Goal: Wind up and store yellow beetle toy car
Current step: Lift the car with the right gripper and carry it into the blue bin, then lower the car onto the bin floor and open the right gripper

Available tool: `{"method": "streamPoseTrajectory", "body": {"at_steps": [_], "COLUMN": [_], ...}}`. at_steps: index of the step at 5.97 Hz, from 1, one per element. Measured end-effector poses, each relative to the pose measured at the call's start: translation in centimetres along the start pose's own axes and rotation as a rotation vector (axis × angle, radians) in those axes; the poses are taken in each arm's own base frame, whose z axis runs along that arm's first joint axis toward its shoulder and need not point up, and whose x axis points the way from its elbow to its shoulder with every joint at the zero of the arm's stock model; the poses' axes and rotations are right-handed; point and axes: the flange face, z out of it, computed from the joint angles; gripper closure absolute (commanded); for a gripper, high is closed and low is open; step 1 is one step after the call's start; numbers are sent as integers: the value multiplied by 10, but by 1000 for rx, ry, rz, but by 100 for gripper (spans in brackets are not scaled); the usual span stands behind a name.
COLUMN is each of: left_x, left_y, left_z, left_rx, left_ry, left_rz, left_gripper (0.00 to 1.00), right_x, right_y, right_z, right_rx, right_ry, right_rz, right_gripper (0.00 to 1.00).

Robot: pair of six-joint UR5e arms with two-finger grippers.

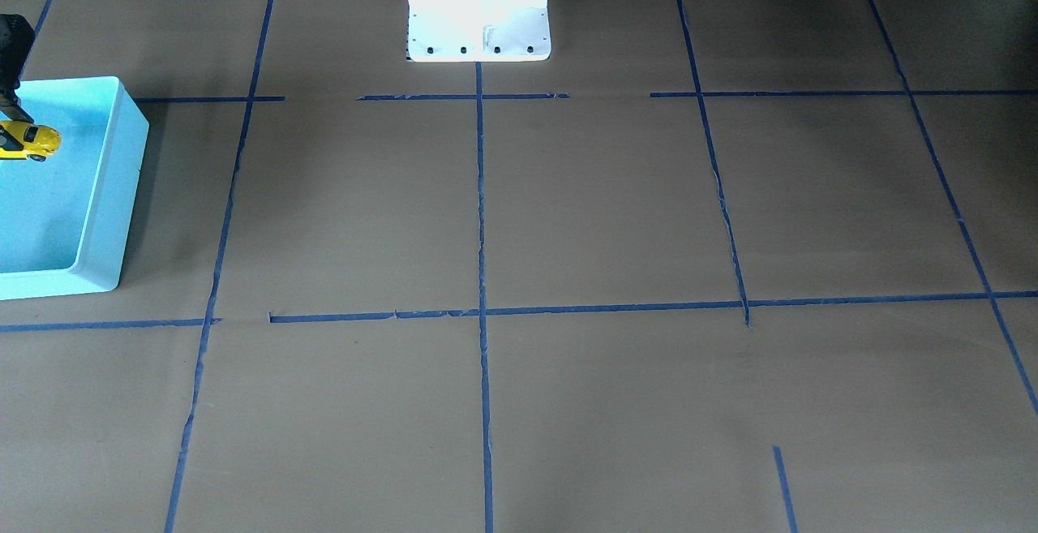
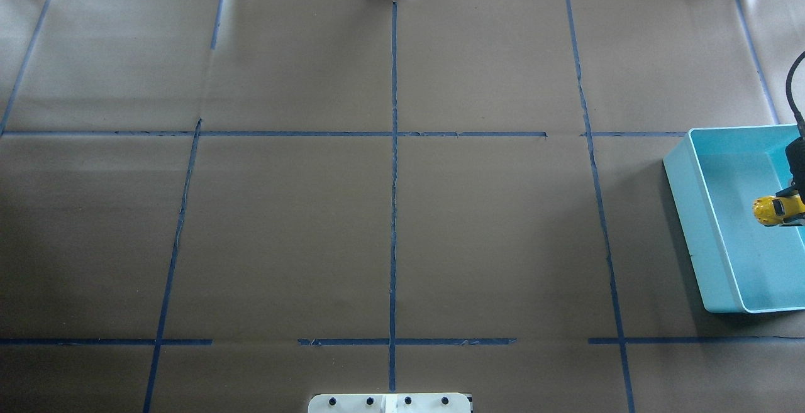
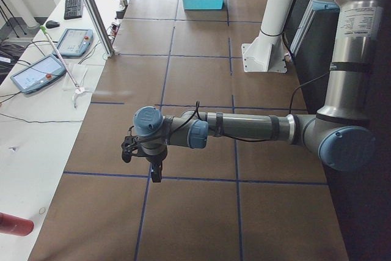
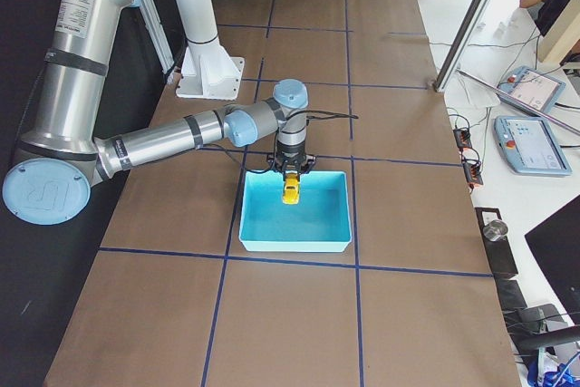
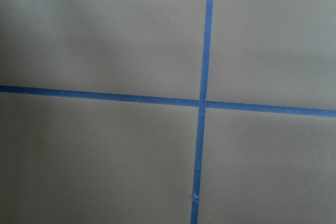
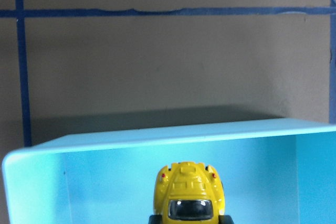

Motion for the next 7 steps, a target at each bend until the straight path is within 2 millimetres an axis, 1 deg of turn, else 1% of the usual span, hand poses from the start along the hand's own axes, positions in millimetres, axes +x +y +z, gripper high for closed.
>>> {"method": "streamPoseTrajectory", "body": {"at_steps": [1, 3, 4, 5, 7], "left_x": [0, 0, 0, 0, 1], "left_y": [0, 0, 0, 0, -1], "left_z": [0, 0, 0, 0, -1], "left_rx": [0, 0, 0, 0, 2], "left_ry": [0, 0, 0, 0, 0], "left_rz": [-1, -1, -1, -1, 3], "left_gripper": [0, 0, 0, 0, 0], "right_x": [7, 33, 37, 36, 32], "right_y": [9, 21, 26, 28, 23], "right_z": [15, 56, 68, 77, 95], "right_rx": [-12, -9, -14, -21, -31], "right_ry": [-4, -4, -16, -31, -65], "right_rz": [-4, -9, 0, 2, -5], "right_gripper": [98, 97, 96, 96, 93]}}
